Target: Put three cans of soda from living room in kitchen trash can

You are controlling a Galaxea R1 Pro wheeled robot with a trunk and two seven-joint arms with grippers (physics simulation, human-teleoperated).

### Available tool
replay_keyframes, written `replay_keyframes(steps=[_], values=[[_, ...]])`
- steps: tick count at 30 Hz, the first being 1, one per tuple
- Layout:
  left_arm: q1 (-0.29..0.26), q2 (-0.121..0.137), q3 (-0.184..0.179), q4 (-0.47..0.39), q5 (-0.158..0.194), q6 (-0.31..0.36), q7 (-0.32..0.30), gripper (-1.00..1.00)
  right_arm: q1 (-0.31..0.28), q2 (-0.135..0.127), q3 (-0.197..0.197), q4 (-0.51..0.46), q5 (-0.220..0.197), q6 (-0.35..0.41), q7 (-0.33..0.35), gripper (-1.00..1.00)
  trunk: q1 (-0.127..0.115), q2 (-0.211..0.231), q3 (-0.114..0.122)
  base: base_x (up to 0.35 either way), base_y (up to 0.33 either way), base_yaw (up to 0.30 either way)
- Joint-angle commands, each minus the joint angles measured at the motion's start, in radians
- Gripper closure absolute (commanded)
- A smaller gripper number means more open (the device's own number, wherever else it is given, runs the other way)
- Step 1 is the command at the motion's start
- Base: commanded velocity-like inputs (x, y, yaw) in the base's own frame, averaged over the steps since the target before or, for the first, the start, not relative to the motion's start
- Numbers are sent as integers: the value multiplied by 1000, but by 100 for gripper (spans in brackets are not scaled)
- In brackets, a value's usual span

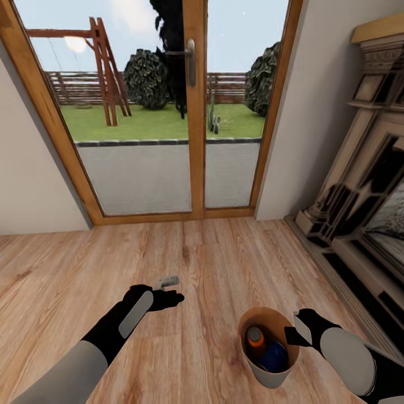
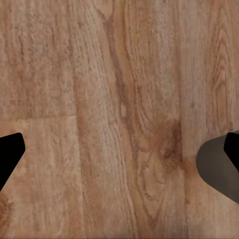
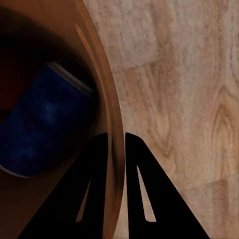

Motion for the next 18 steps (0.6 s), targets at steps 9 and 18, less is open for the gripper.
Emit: replay_keyframes(steps=[9, 18], values=[[0, 0, 0, 0, 0, -2, -1, -100, 2, 0, -5, -1, -6, -1, 4, 100, 35, -63, -28, 0, 0, 0], [0, 0, 0, 1, 0, -2, 0, -100, 7, 0, -4, -2, -6, -1, 4, 100, 69, -126, -56, 0, 0, 0]])
